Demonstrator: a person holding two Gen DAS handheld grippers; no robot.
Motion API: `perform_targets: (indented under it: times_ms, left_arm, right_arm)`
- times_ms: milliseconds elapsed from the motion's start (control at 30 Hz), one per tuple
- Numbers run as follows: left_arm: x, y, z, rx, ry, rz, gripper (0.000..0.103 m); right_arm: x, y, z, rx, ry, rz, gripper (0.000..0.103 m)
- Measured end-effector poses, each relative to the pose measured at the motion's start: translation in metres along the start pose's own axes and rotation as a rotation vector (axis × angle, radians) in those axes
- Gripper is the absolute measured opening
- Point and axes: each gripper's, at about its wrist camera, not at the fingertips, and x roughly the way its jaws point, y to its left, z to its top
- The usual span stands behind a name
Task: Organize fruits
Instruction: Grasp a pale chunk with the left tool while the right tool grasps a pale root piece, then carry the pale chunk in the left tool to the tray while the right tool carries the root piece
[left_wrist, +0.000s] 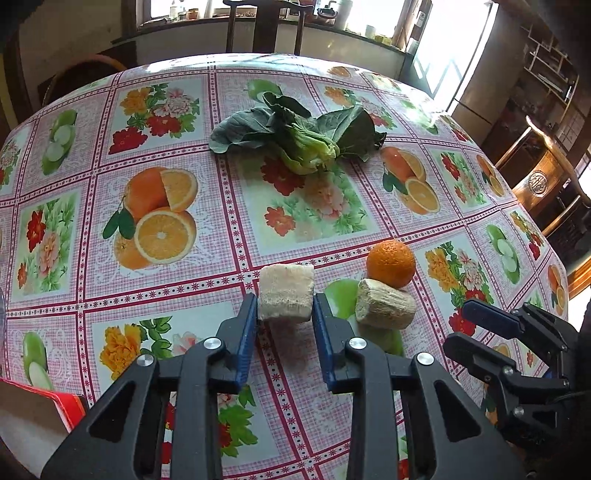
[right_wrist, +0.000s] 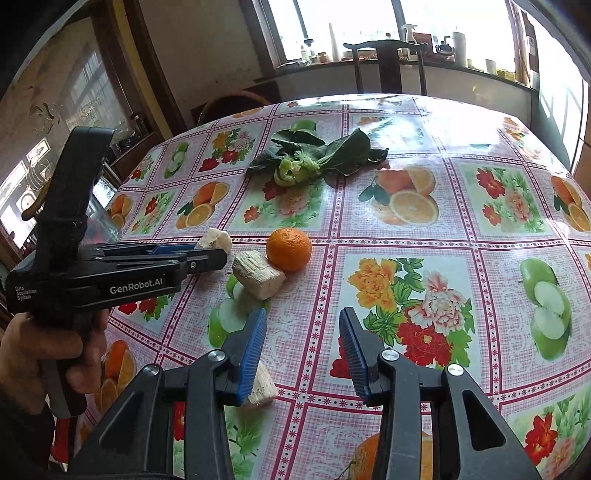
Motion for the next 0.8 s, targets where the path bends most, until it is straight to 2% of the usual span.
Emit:
perform_targets:
  times_ms: [200, 400, 800]
  left_arm:
    - [-0.029, 0.027, -0.009, -0.071, -0.041, -0.025, 0.027]
    - [-0.055, 0.037, -0.02, -0.08, -0.065, -0.029, 0.027]
    - [-0.098, 0.044, -0.055, -0.081, -0.109, -0.012, 0.027]
  right_arm:
    - [0.028, 0.022, 0.012, -0.032, 0.03, 0.027, 0.043]
    - [0.045, 0.042, 0.024, -0.073, 0.022, -0.017, 0.041]
    - [0.0, 0.072, 0.01, -0.097, -0.025, 0.035, 0.041]
